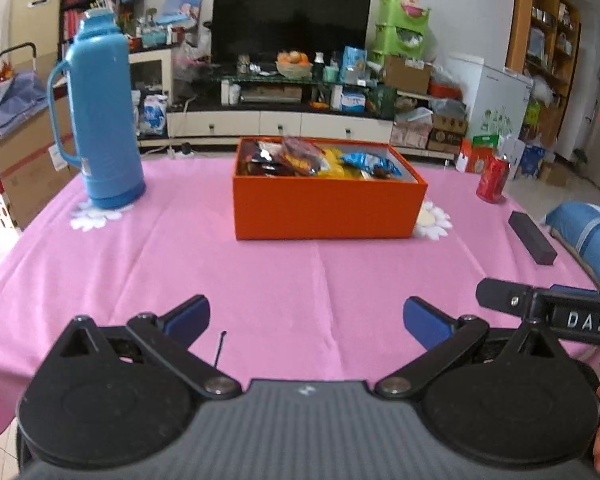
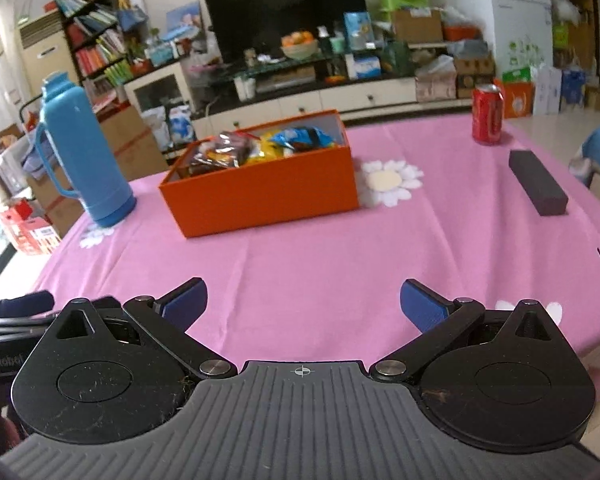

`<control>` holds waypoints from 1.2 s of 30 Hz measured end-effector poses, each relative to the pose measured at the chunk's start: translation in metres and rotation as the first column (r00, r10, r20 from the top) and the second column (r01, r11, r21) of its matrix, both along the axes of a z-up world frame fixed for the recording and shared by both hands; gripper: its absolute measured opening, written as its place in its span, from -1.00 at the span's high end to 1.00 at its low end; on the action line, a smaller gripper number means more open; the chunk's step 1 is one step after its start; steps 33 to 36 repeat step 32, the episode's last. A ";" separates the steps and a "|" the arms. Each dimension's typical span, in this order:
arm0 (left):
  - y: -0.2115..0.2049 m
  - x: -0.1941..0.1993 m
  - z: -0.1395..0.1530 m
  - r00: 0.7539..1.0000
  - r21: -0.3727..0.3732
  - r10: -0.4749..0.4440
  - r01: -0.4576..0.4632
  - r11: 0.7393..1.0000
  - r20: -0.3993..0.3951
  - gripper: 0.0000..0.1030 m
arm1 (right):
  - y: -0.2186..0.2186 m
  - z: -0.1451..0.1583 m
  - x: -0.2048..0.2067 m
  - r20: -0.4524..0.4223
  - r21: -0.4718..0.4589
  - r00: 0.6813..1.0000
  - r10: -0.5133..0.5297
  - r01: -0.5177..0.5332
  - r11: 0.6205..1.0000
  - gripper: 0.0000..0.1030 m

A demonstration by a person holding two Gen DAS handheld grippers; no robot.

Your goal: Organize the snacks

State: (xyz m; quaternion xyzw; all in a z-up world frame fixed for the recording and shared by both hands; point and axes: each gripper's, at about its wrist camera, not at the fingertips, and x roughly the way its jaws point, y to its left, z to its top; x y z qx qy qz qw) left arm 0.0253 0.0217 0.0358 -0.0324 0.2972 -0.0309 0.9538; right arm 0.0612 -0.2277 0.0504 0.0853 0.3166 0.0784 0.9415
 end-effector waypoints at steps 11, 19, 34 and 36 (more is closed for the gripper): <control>0.001 -0.008 0.010 1.000 -0.015 0.012 -0.012 1.000 0.021 -0.99 | 0.008 0.013 -0.013 0.025 -0.006 0.999 0.027 -0.027 1.000 -0.69; -0.002 -0.003 0.005 0.999 0.010 0.039 -0.039 0.999 0.000 -0.99 | 0.003 0.005 -0.010 -0.002 0.012 1.000 0.021 -0.021 1.000 -0.70; -0.002 -0.003 0.005 1.000 0.007 0.026 -0.026 1.000 0.005 -0.99 | 0.004 0.006 -0.011 -0.008 0.000 1.000 0.014 -0.014 1.000 -0.69; -0.002 -0.003 0.005 1.000 0.007 0.026 -0.026 1.000 0.005 -0.99 | 0.004 0.006 -0.011 -0.008 0.000 1.000 0.014 -0.014 1.000 -0.69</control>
